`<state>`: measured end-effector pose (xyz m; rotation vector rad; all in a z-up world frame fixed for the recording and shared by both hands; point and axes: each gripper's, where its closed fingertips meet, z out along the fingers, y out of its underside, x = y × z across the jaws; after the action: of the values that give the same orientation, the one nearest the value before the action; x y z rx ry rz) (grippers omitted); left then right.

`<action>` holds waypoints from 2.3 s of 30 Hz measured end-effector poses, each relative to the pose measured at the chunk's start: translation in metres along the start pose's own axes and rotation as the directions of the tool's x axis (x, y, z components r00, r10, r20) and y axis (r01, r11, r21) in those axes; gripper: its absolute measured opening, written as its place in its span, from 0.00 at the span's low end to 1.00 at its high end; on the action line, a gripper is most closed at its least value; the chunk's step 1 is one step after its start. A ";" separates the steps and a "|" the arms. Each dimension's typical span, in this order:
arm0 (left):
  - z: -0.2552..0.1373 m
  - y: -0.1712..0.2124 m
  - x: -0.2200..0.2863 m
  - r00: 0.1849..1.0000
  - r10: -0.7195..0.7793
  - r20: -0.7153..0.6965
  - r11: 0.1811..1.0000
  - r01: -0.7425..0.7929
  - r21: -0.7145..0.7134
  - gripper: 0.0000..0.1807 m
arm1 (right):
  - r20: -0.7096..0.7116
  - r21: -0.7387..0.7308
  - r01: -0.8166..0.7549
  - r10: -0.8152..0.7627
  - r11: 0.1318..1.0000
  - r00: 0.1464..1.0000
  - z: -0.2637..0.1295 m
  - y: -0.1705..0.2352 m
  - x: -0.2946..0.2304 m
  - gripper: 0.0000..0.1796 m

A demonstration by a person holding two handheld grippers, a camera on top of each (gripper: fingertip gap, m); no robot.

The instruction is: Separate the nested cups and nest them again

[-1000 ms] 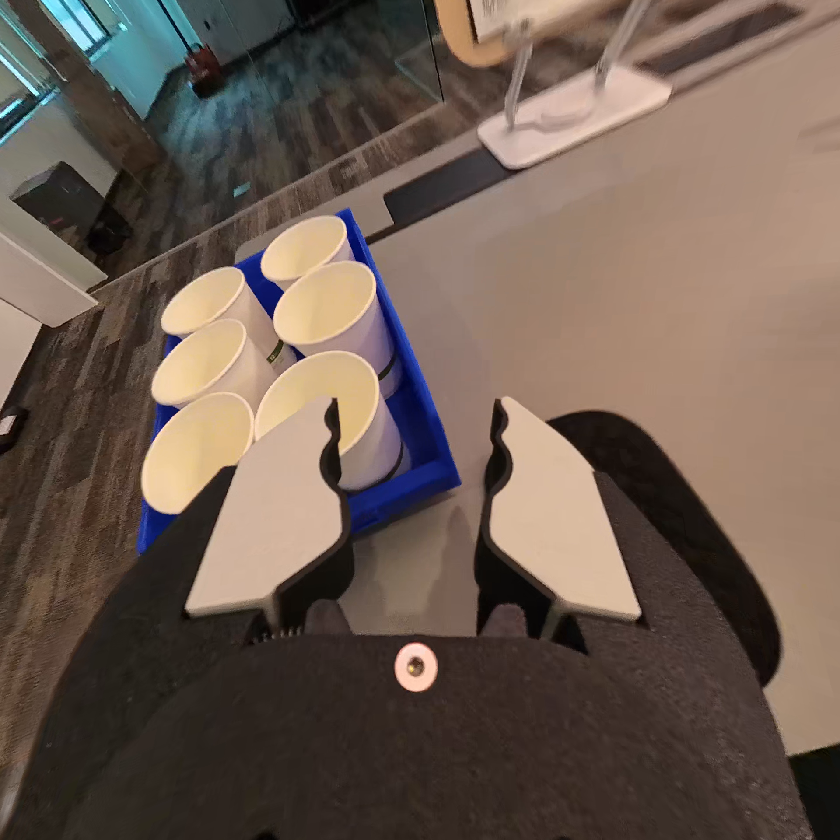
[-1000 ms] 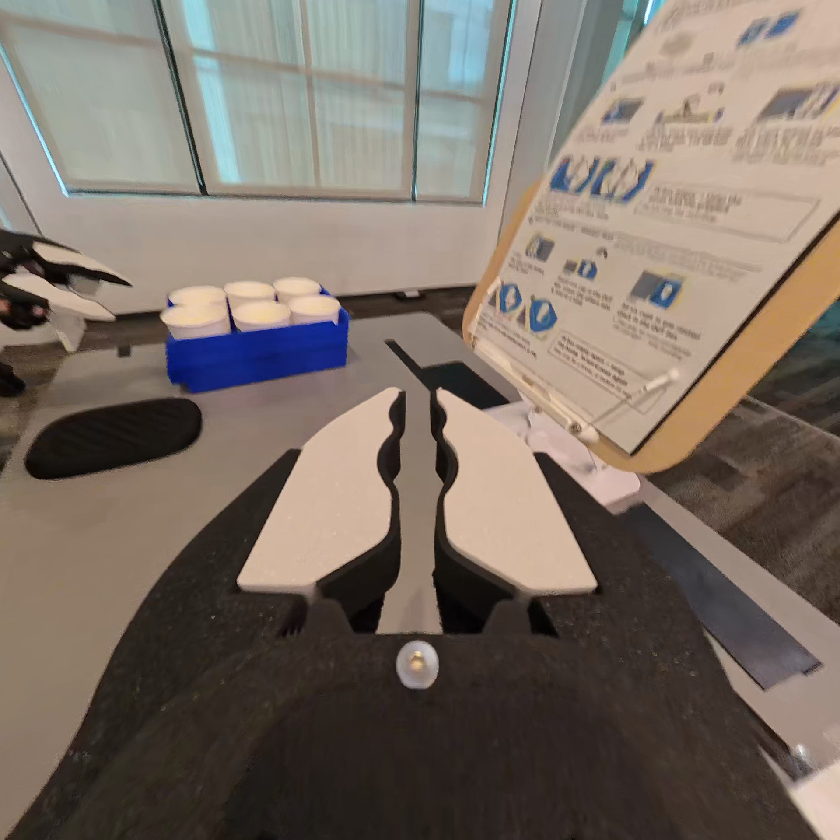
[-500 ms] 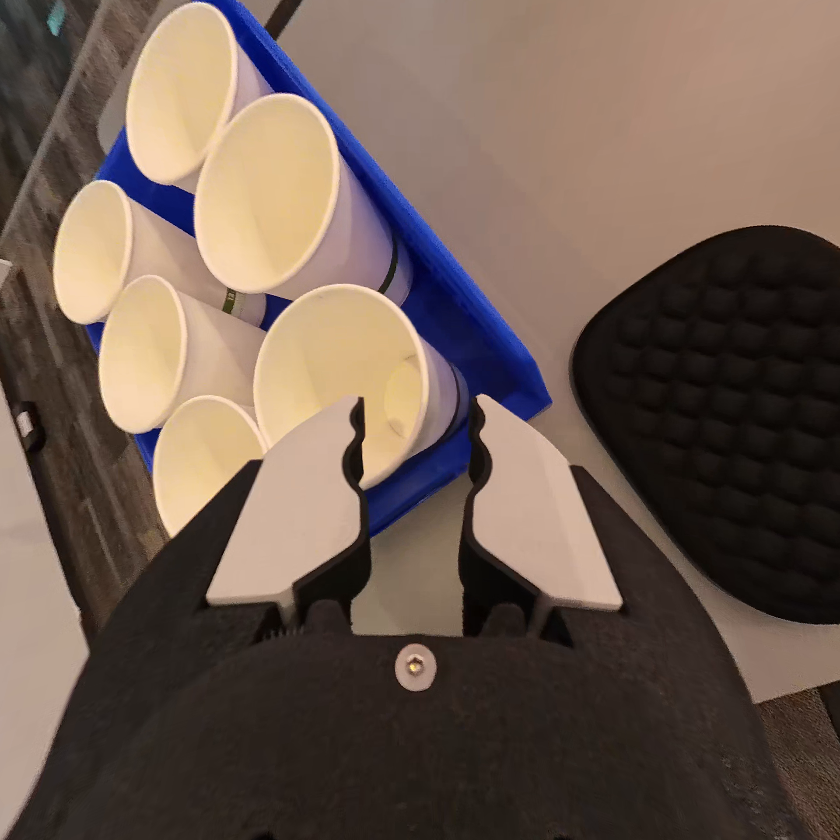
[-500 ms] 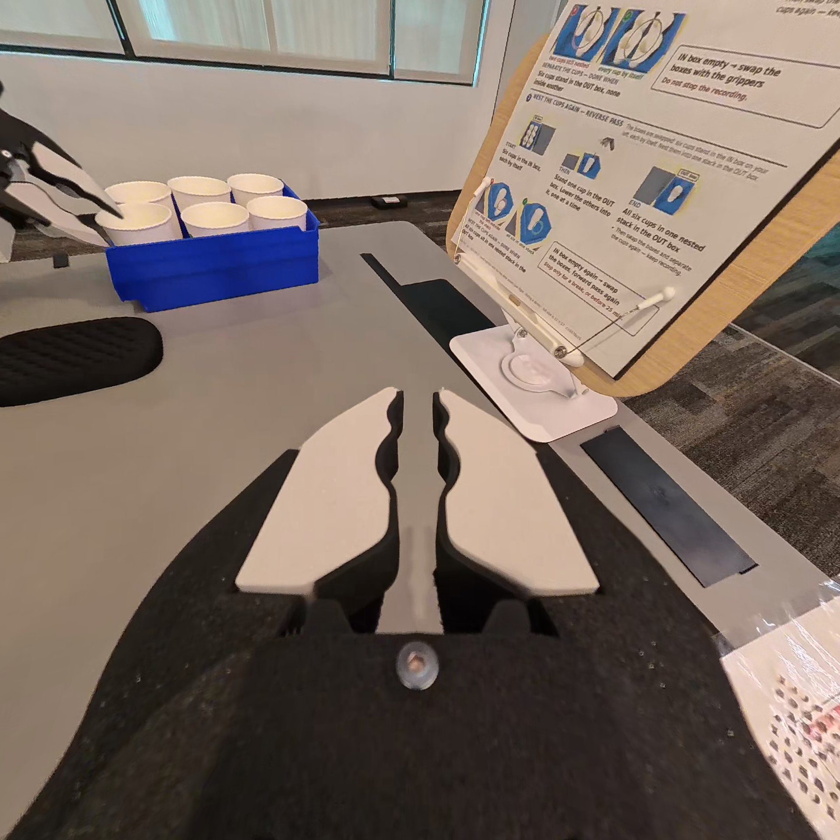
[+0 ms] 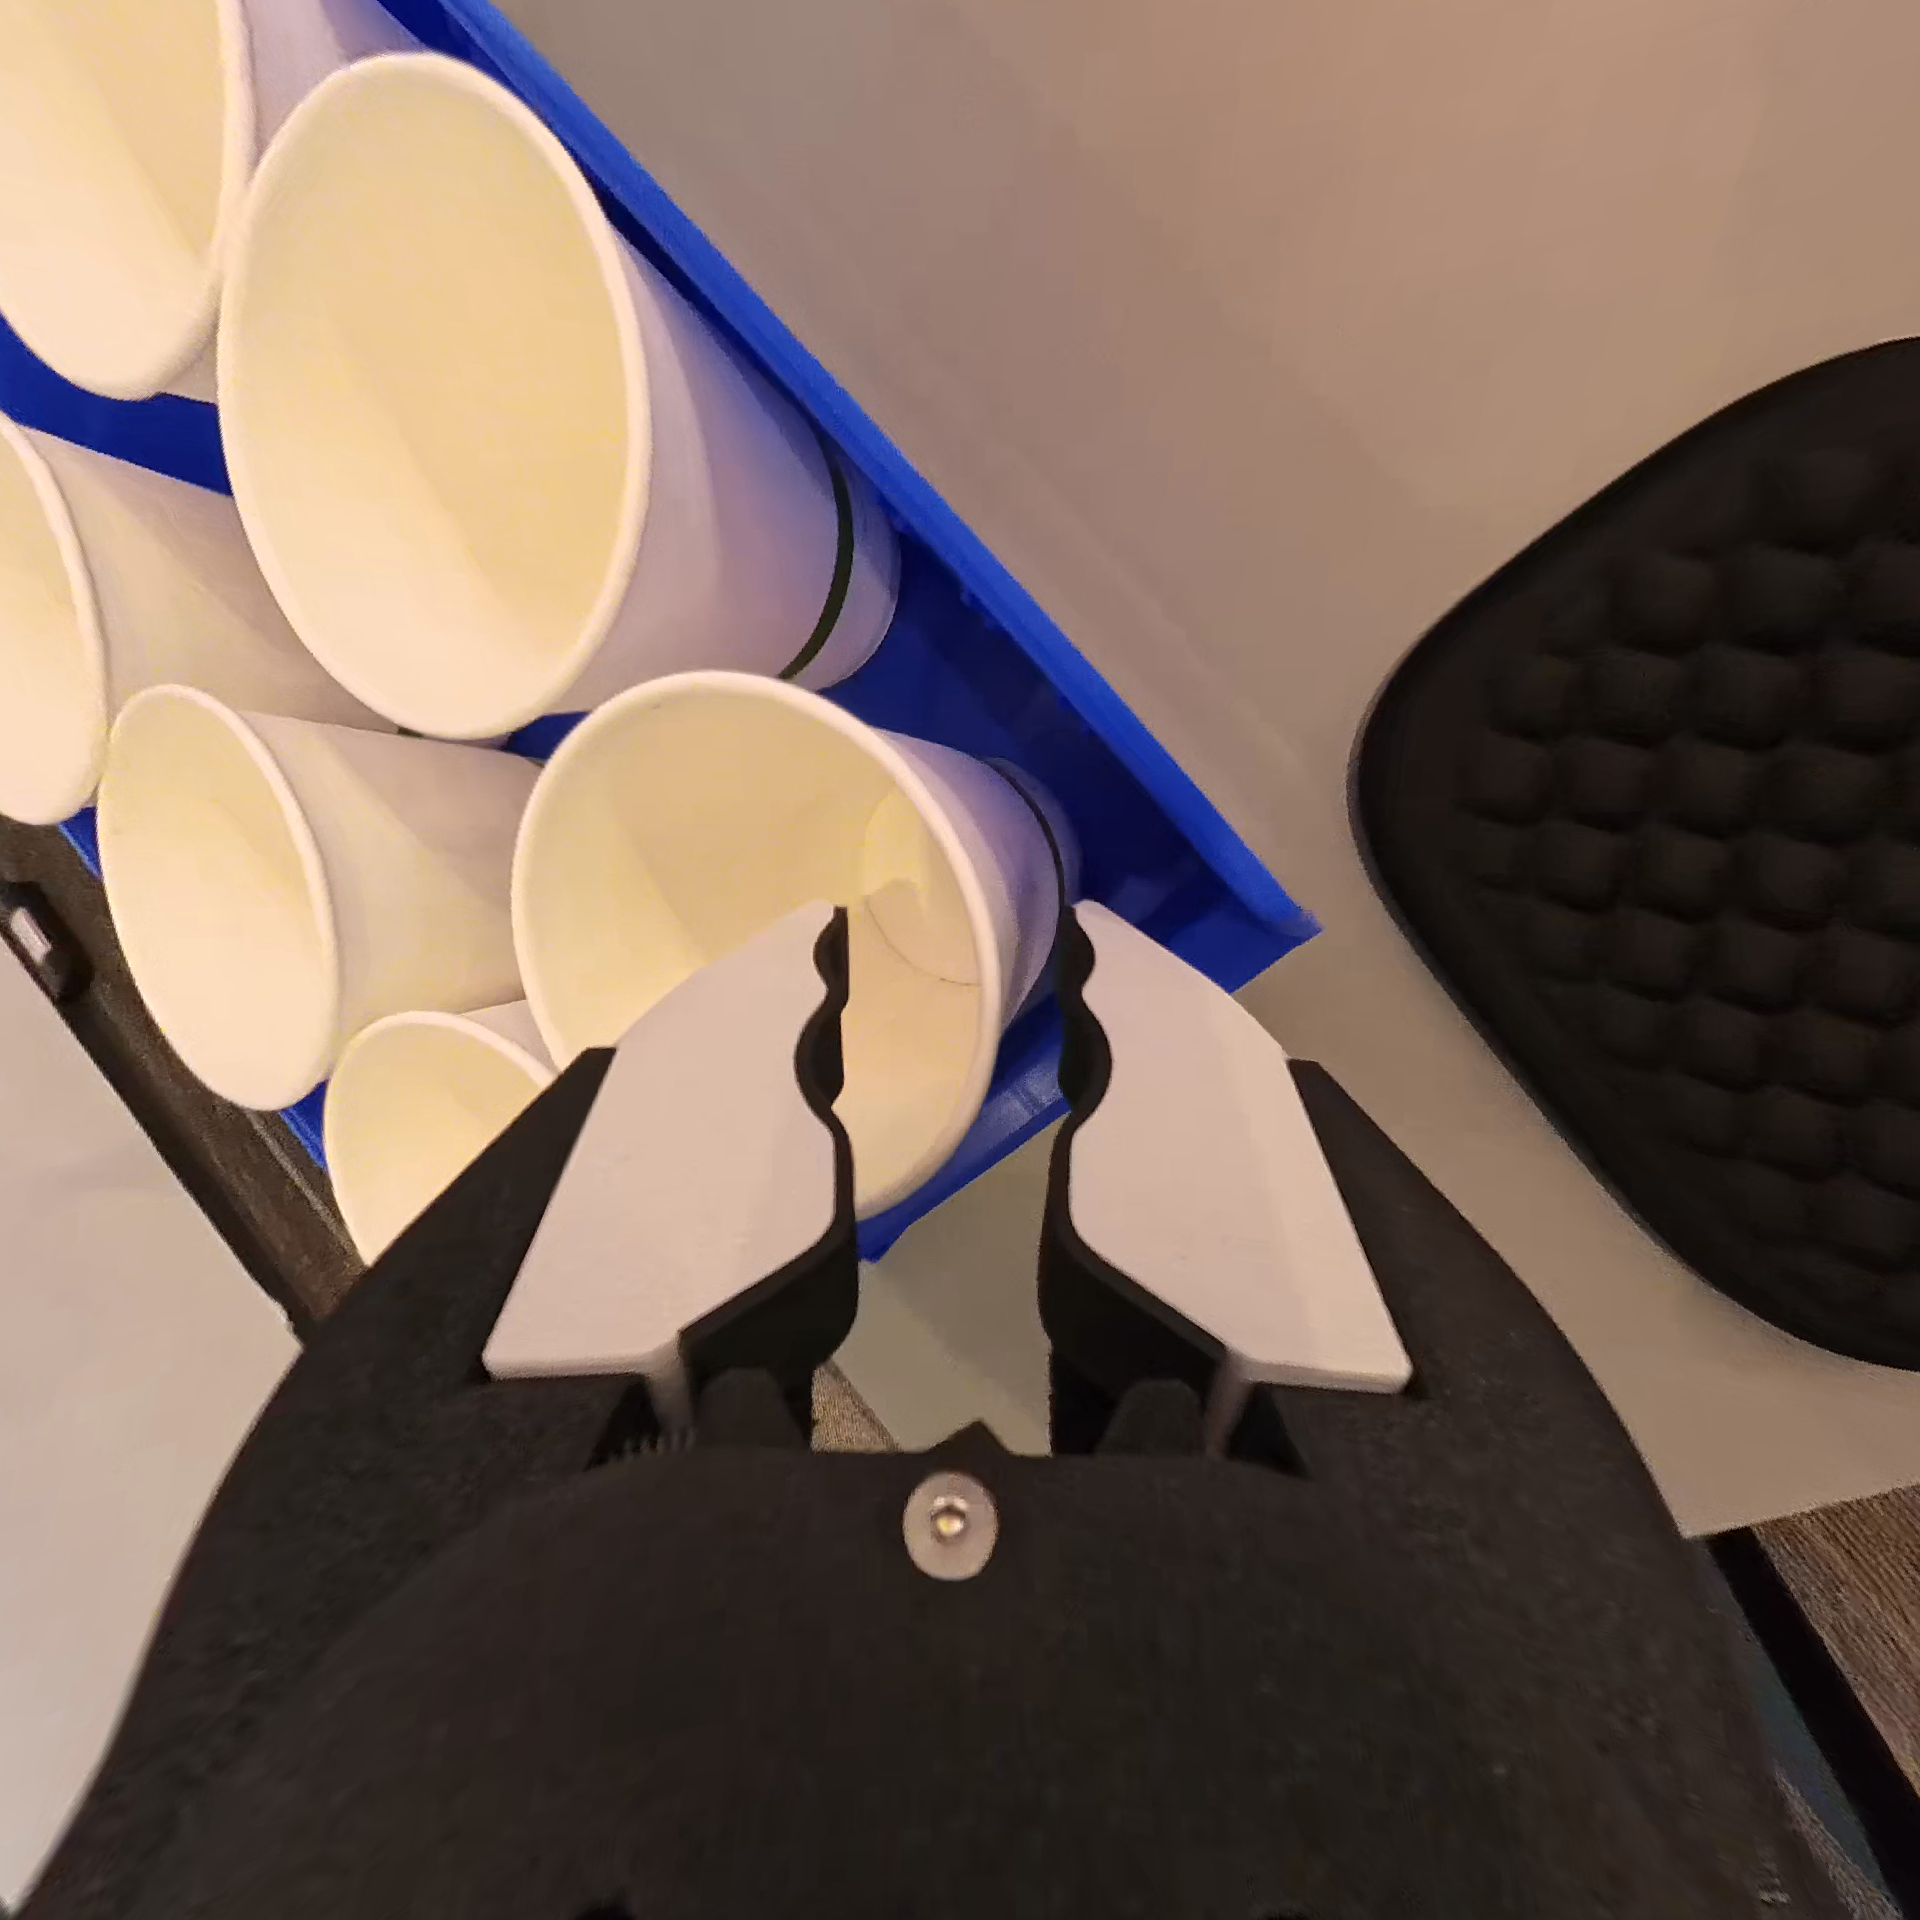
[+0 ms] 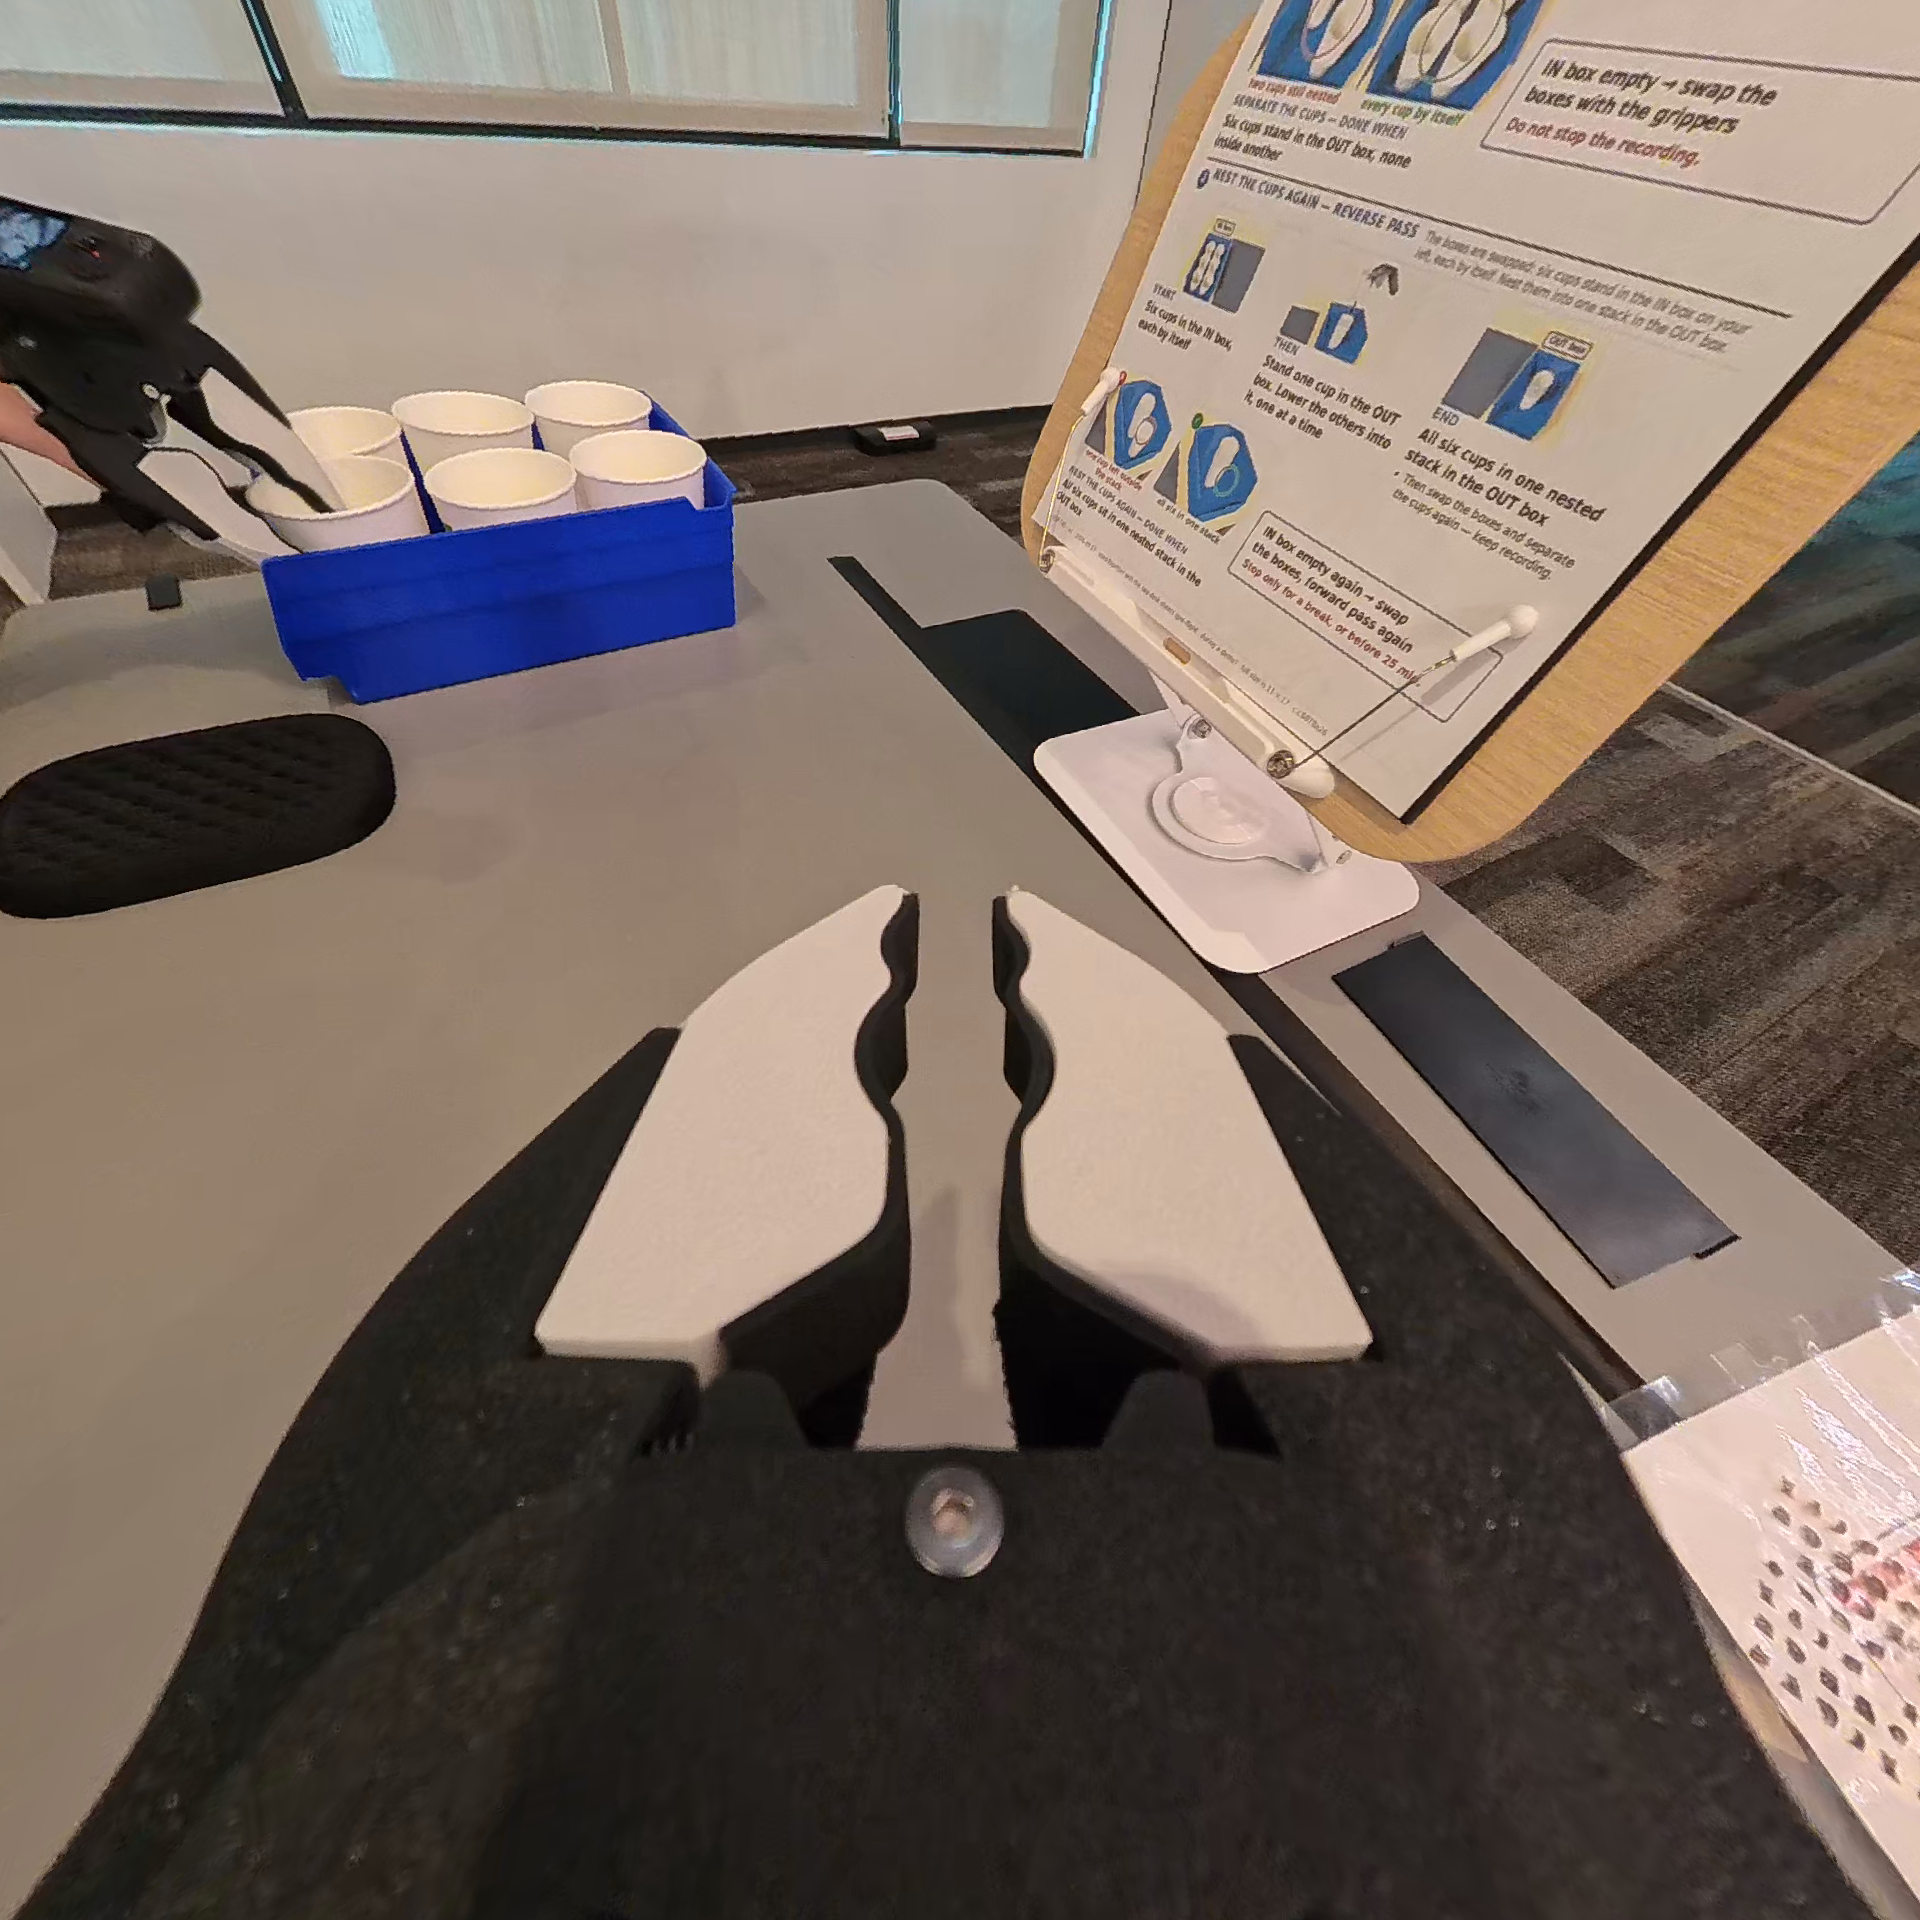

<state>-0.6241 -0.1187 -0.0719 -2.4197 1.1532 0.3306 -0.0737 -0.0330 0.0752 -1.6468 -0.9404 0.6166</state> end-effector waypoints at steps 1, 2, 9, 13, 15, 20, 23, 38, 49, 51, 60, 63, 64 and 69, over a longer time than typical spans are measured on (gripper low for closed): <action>0.000 0.000 0.000 1.000 0.002 -0.013 1.000 -0.003 -0.014 0.21 | 0.001 0.000 -0.004 0.004 1.000 1.000 -0.001 0.000 0.000 0.07; -0.001 0.000 0.000 1.000 0.007 -0.021 1.000 -0.008 -0.027 0.21 | 0.004 -0.003 -0.006 0.007 1.000 1.000 -0.001 0.001 0.000 0.07; -0.006 0.006 0.000 0.993 0.088 -0.072 0.984 -0.098 -0.146 0.18 | 0.013 -0.022 -0.012 0.012 1.000 1.000 0.002 0.005 0.000 0.07; -0.004 0.007 0.002 0.989 0.105 -0.108 0.972 -0.124 -0.198 0.17 | 0.021 -0.046 -0.012 0.013 0.999 1.000 0.006 0.009 0.000 0.07; -0.001 0.008 0.002 0.987 0.105 -0.123 0.967 -0.130 -0.219 0.15 | 0.021 -0.066 -0.009 0.011 0.998 1.000 0.008 0.013 -0.001 0.07; 0.008 0.010 0.008 0.983 0.076 -0.165 0.966 -0.114 -0.233 0.12 | 0.019 -0.102 0.004 -0.002 0.995 1.000 0.011 0.018 -0.001 0.07; 0.012 0.013 0.010 0.982 0.064 -0.179 0.961 -0.109 -0.253 0.12 | 0.024 -0.099 0.001 0.002 0.995 1.000 0.013 0.019 0.000 0.07; 0.011 0.014 0.015 0.969 0.011 -0.247 0.965 -0.076 -0.253 0.01 | 0.027 -0.104 -0.024 0.027 0.994 0.999 0.010 0.023 0.004 0.07; -0.016 0.001 0.019 0.966 0.053 -0.252 0.961 -0.118 -0.250 0.01 | 0.035 -0.137 -0.027 0.032 0.990 0.999 0.015 0.031 0.004 0.07; -0.026 0.000 0.017 0.967 0.082 -0.241 0.952 -0.147 -0.269 0.01 | 0.036 -0.143 -0.026 0.032 0.989 0.999 0.016 0.032 0.004 0.07; -0.089 -0.025 0.009 0.960 0.202 -0.194 0.918 -0.255 -0.305 0.01 | 0.063 -0.181 -0.011 0.023 0.983 0.998 0.027 0.038 -0.003 0.07; -0.113 -0.063 0.026 0.932 0.301 -0.203 0.913 -0.344 -0.221 0.01 | 0.135 -0.179 0.009 0.016 0.984 0.991 0.035 0.035 -0.019 0.08; -0.119 -0.079 0.038 0.915 0.339 -0.220 0.909 -0.378 -0.173 0.01 | 0.183 -0.168 0.017 0.015 0.986 0.983 0.039 0.032 -0.029 0.09; -0.144 -0.162 0.123 0.751 0.591 -0.293 0.801 -0.590 0.102 0.01 | 0.497 -0.053 0.024 0.005 0.998 0.868 0.052 0.005 -0.102 0.15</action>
<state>-0.4168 -0.1810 0.0515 -2.0809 2.0674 0.1261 -0.1695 -0.0897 0.0488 -1.5574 -1.3458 1.0486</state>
